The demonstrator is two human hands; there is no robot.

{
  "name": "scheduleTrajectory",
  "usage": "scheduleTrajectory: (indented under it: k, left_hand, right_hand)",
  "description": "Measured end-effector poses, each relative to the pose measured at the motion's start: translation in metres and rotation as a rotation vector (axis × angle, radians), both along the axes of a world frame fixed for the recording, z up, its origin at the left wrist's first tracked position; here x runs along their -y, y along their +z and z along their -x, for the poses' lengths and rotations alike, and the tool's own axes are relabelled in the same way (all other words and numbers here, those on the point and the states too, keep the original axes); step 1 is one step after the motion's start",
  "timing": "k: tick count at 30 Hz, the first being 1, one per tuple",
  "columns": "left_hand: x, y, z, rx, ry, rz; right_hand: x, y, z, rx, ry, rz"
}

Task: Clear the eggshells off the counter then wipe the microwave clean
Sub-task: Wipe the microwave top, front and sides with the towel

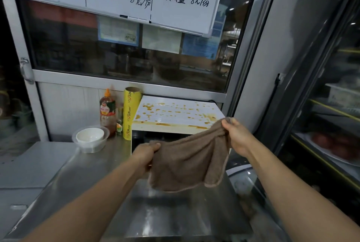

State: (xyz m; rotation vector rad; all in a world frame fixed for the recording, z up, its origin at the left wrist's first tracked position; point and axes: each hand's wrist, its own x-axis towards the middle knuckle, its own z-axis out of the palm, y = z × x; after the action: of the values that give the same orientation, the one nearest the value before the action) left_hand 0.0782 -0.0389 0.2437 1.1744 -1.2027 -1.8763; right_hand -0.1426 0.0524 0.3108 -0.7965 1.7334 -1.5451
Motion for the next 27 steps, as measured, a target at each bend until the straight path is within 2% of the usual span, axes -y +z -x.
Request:
scheduleTrajectory:
  k: [3,6,7,9,10,11,13,14,16,20,21,23,25,27]
  left_hand:
    - [0.016,0.015,-0.022,-0.029,0.083,0.024]
    - [0.031,0.027,-0.042,-0.070,0.113,0.104]
    - [0.036,0.032,-0.049,-0.092,0.092,0.126]
    - [0.043,0.039,-0.060,-0.079,0.007,0.212]
    - [0.046,0.042,-0.064,0.007,-0.034,0.304]
    - [0.048,0.044,-0.067,0.173,-0.048,0.434]
    - [0.053,0.046,-0.068,0.592,-0.023,0.727]
    - [0.057,0.046,-0.068,0.691,-0.005,0.798]
    - [0.063,0.049,-0.064,0.713,0.002,0.787]
    - [0.071,0.055,-0.045,0.609,-0.008,0.688]
    - [0.069,0.058,-0.038,0.561,-0.005,0.671]
    - [0.063,0.063,-0.018,0.387,-0.024,0.615]
    - [0.055,0.068,0.008,0.215,-0.101,0.511]
    - [0.046,0.074,0.036,0.091,-0.195,0.403]
  right_hand:
    - [-0.002,-0.018,0.001,-0.339,-0.080,-0.178]
    - [-0.001,-0.028,-0.005,-0.485,-0.174,-0.200]
    - [0.000,-0.027,-0.008,-0.452,-0.189,-0.185]
    - [0.000,-0.021,-0.010,-0.175,-0.087,-0.126]
    - [-0.001,-0.018,-0.008,-0.023,0.017,-0.088]
    - [-0.003,-0.014,-0.007,0.036,0.128,-0.075]
    - [-0.007,-0.007,-0.005,-0.130,0.274,-0.153]
    - [-0.008,-0.006,-0.006,-0.290,0.282,-0.216]
    - [-0.008,-0.003,-0.008,-0.543,0.208,-0.306]
    - [-0.001,-0.001,-0.001,-0.688,0.085,-0.379]
    - [0.003,0.002,-0.001,-0.633,0.037,-0.350]
    - [0.013,0.011,-0.004,-0.352,-0.020,-0.216]
    - [0.025,0.022,-0.008,-0.033,0.043,-0.063]
    - [0.038,0.029,-0.011,0.102,0.191,0.021]
